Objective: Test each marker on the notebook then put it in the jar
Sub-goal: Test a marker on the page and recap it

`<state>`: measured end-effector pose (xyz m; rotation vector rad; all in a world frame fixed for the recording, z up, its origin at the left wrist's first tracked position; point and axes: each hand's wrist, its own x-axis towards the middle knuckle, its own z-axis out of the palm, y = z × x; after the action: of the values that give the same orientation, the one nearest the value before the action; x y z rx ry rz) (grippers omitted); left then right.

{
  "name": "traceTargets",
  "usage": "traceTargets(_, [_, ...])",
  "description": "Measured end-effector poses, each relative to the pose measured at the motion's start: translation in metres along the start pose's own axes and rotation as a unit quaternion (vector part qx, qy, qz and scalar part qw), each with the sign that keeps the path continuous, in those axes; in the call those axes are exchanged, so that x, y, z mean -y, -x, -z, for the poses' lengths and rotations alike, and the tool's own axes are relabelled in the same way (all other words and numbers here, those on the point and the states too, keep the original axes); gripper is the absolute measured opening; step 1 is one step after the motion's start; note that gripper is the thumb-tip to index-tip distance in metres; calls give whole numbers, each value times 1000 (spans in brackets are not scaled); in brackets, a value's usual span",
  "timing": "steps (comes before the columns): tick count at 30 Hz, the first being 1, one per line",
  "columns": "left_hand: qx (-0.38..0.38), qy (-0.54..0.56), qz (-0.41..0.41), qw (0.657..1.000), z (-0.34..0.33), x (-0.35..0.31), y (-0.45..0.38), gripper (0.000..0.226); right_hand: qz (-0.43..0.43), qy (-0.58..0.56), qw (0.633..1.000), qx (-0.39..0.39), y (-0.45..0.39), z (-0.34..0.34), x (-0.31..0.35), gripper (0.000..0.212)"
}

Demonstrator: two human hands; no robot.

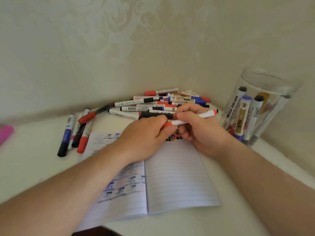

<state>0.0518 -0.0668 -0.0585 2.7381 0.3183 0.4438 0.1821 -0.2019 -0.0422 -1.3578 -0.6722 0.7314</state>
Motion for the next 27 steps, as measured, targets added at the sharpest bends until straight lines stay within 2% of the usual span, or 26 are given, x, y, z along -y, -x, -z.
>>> traceTargets(3, [-25,15,-20,999,-2,3,1,27,-6,-7,1000,-4,-2,-2,-1,23])
traceTargets(7, [7,46,-53,997,-4,3,-1,11,20,38,999,-11,-3,-4,-5,27])
traceTargets(12, [16,65,-50,996,-2,6,-4,27,42,34,998,42,1,-3,-5,29])
traceTargets(15, [20,64,-46,997,0,5,-4,25,57,23,995,79,2,1,-6,23])
traceTargets(22, [16,46,-20,999,2,-1,-4,28,75,35,993,80,5,1,-5,22])
traceTargets(25, [25,51,6,998,4,-2,-4,42,83,56,992,75,9,4,-1,22])
traceTargets(27, [44,60,41,996,6,-2,-3,67,77,65,993,56,11,6,4,25])
